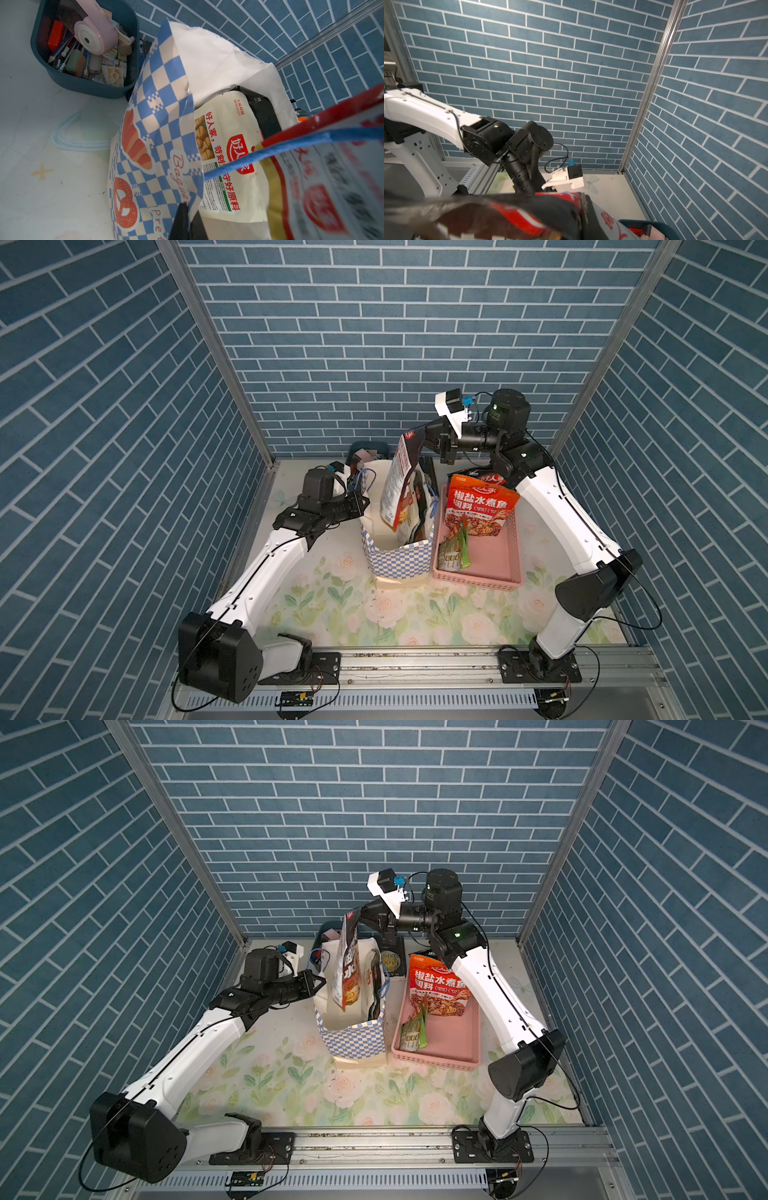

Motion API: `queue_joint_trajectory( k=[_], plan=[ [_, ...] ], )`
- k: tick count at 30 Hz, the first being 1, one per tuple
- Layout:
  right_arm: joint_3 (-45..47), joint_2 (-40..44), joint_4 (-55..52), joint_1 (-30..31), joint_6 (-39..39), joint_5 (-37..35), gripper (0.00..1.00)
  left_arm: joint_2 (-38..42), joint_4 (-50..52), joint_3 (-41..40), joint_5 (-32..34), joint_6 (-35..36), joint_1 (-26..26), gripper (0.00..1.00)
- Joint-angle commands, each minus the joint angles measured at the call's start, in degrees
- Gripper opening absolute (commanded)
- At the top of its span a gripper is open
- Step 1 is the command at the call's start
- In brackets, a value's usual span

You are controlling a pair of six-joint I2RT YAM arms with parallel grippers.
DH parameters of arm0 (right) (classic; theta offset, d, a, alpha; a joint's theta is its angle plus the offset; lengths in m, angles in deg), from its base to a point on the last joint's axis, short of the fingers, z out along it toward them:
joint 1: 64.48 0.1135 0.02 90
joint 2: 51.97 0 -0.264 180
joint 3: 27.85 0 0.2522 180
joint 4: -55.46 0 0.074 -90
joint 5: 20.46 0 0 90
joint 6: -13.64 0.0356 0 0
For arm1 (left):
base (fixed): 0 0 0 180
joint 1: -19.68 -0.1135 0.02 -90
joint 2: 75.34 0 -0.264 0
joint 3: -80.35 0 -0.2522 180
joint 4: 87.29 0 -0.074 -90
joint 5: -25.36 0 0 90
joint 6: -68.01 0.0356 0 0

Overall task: Place the condiment packets inside the bag
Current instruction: Adjust the condiment packet in the storage box.

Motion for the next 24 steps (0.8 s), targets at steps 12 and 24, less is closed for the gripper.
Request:
queue_joint_trajectory(
  k=[12,24],
  plan=[
    [2.49,0.78,1.08,-0.07,-17.43,5.29,0.00,-0.33,2.09,-0.30,-0.01,0.65,0.36,0.00],
    [3.63,0.08,4.28,0.35,-20.84,0.56,0.00,-0.75,2.27,-0.23,0.16,0.78,0.36,0.00]
  ],
)
